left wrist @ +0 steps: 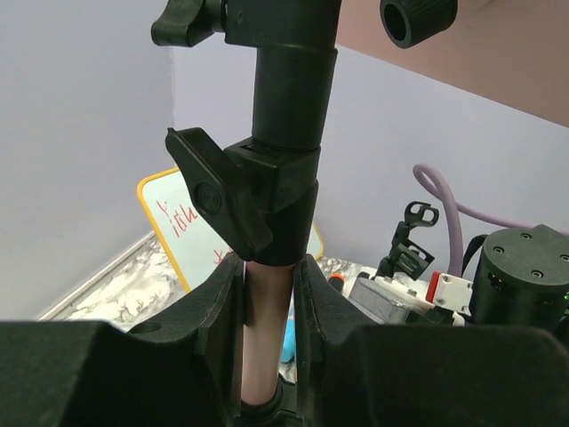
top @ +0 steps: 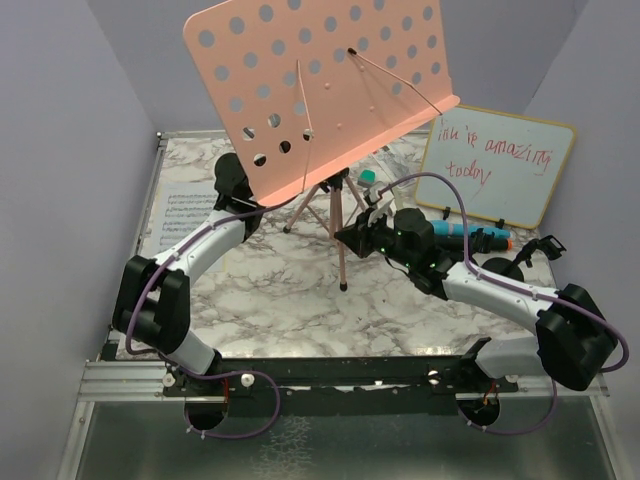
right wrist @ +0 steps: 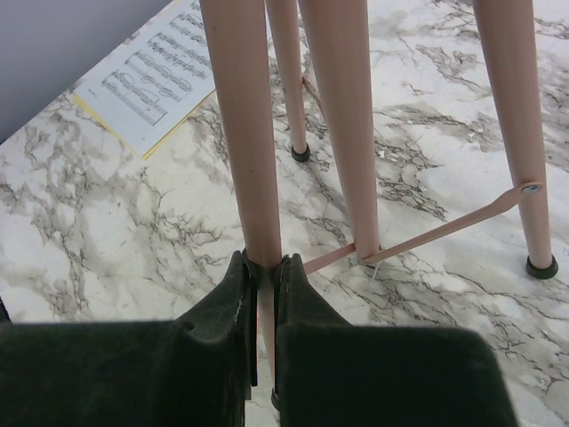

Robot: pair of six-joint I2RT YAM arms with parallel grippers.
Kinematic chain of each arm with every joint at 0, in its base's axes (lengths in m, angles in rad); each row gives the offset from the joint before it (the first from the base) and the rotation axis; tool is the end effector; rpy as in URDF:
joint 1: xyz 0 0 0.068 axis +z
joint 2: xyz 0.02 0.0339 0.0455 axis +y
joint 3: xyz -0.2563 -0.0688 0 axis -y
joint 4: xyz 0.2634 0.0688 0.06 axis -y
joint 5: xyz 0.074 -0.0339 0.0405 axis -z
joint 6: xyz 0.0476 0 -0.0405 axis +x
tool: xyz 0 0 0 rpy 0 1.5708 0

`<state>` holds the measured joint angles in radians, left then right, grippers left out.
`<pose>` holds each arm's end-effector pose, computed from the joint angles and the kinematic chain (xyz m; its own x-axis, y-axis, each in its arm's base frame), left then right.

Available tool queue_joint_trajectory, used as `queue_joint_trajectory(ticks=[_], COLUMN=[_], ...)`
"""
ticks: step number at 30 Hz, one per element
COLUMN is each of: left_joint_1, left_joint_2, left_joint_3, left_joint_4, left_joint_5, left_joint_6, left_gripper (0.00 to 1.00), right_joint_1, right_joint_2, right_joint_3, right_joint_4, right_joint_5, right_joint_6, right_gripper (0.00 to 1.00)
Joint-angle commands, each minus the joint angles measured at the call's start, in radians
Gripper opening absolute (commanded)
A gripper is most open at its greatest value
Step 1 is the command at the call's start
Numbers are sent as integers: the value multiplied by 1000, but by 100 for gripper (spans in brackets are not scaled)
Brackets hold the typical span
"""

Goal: Pack up the instrument practice props
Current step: Close the music stand at the center of the board.

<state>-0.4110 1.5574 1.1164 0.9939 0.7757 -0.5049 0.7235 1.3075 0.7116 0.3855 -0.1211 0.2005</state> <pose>0.3280 -0.1793 0.3683 0.0191 -0.3851 -0.9227 0.9606 0.2630 -0.0898 0.2387 0.2185 0.2375 -0.3019 -0.0029 -0.9533 -0.6996 0.6800 0.2195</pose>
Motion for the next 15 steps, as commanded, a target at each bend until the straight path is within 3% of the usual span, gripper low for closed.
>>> queue_joint_trajectory(ticks=[1,15], left_joint_1=[-27,-57], left_joint_2=[-70,-132], left_joint_3=[-38,-107], left_joint_4=[-44,-57], left_joint_5=[-22,-52], left_joint_6=[-16,4], left_gripper=[0,0], right_joint_1=[-1,0], right_joint_2=[-46,-61], right_joint_3=[68,96], right_joint_4=[195,320], right_joint_5=[50,49], right_joint_6=[-45,-90], right_gripper=[0,1])
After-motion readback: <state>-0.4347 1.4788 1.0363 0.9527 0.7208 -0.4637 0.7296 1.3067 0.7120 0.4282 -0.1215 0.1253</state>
